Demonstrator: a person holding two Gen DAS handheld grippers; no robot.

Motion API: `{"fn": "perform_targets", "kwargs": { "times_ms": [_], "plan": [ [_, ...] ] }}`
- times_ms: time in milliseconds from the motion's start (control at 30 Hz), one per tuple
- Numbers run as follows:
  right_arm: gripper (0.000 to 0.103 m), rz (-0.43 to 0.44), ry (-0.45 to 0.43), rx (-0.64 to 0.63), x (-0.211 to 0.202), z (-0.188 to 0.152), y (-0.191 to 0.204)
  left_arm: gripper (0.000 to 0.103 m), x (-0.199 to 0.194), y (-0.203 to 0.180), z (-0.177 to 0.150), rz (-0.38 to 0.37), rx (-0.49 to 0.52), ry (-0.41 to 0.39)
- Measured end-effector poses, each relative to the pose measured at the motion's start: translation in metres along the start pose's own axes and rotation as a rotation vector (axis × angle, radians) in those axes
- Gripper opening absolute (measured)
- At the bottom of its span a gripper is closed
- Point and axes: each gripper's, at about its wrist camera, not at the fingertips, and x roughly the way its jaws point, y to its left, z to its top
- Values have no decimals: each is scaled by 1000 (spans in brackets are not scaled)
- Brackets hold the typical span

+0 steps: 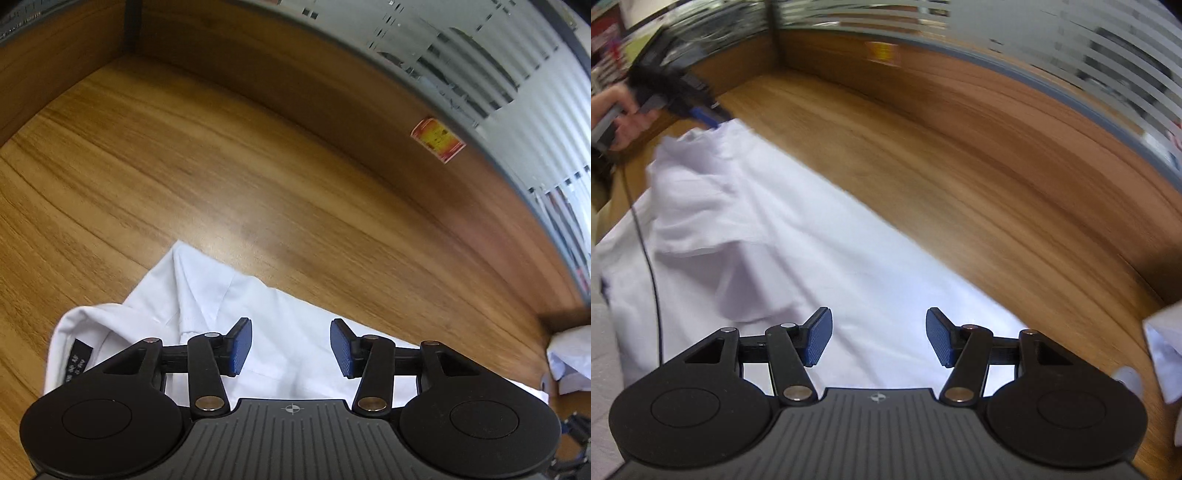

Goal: Fold clothes

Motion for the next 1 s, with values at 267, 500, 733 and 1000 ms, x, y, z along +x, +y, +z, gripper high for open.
{"fn": "perform_targets", "kwargs": {
  "times_ms": [267,500,733,1000],
  "plan": [
    [63,44,3,-70,29,13,56,53,-29,17,-10,31,-16,-14],
    [26,9,46,-148,62,27,92,53,-42,39,-25,1,-96,-22],
    [7,-125,-11,-152,24,32,115,46,-27,43,-13,-39,-150,22],
    [6,-429,-113,-183,-58,33,144,39,2,27,6,19,-40,135]
  ]
}}
